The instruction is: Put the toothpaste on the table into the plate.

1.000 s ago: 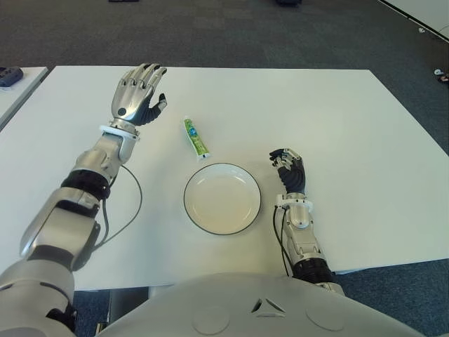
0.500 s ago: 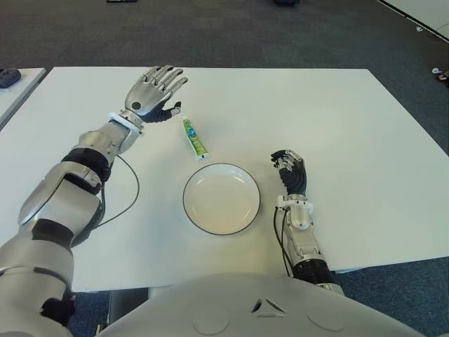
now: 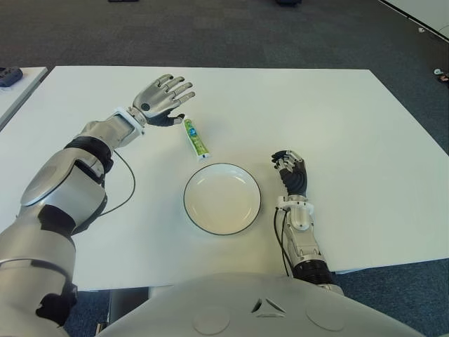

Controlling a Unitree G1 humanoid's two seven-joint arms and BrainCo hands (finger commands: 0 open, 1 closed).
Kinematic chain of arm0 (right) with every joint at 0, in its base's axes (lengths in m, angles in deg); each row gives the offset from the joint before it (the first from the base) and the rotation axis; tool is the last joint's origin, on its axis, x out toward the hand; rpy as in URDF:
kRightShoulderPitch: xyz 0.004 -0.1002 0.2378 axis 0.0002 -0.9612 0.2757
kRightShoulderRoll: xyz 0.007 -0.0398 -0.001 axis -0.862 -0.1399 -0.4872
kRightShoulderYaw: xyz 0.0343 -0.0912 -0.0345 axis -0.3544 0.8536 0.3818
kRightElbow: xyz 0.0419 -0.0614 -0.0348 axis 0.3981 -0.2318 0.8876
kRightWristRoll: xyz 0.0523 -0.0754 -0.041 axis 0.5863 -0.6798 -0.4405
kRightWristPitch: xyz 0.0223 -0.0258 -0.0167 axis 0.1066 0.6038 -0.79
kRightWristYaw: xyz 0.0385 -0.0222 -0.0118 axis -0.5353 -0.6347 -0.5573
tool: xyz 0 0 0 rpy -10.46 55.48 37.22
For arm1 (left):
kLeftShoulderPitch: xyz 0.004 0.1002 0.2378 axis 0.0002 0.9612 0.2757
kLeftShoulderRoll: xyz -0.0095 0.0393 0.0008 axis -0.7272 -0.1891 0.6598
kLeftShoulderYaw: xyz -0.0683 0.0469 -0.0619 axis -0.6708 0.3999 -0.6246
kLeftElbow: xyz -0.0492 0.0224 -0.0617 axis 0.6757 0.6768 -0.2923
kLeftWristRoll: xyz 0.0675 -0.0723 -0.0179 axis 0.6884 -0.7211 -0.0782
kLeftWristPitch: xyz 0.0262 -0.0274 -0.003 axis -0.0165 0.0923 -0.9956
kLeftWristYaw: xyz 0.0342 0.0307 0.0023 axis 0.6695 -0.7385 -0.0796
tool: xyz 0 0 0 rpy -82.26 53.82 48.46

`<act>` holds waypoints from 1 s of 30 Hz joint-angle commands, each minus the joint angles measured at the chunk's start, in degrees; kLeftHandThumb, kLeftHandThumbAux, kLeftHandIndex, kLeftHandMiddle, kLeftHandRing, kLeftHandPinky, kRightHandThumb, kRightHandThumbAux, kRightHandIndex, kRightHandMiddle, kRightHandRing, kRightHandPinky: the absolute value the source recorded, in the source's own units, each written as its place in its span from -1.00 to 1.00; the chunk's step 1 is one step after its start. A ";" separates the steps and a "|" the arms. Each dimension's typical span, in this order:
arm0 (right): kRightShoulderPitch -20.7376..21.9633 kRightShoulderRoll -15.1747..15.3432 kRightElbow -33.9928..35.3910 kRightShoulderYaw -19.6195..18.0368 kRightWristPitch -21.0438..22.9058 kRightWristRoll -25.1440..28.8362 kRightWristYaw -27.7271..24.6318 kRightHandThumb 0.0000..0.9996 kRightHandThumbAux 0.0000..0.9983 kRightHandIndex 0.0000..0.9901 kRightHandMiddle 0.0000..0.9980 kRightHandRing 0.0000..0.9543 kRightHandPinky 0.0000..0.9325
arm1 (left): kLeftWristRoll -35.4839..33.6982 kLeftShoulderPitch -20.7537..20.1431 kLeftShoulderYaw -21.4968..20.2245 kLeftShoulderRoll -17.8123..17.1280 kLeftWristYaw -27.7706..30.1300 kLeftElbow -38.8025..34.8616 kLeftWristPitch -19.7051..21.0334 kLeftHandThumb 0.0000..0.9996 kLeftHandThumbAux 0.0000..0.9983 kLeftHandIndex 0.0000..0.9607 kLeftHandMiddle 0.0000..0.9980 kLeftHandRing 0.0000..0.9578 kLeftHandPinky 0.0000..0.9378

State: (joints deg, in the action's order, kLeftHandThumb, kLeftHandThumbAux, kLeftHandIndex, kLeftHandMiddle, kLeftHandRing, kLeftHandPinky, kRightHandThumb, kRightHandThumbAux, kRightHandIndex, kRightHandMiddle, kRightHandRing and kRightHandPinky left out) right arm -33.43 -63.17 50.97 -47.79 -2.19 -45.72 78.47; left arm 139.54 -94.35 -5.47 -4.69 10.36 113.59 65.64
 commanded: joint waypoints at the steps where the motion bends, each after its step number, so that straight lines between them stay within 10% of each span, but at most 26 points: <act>1: -0.54 -0.22 -0.08 -0.17 -0.95 0.21 0.19 0.41 0.47 -0.14 -0.05 -0.05 0.02 | 2.97 -1.78 4.03 0.51 0.41 0.22 -1.28 -0.11 -0.36 -1.00 -1.00 -1.00 -1.00; 30: -1.85 -0.76 -0.17 -0.34 -3.47 0.08 0.99 0.41 0.46 -0.13 -0.04 -0.04 0.04 | 8.80 -4.07 17.62 5.61 3.51 3.11 -4.59 0.17 0.07 -0.97 -0.97 -0.97 -0.91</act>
State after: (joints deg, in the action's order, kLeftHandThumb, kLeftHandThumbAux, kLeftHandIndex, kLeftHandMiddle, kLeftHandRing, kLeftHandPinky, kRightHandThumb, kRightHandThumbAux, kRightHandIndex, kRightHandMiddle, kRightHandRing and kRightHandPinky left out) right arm -34.83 -63.47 50.86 -48.03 -5.16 -45.72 79.10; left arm 147.41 -97.61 11.13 0.16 12.16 116.70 62.16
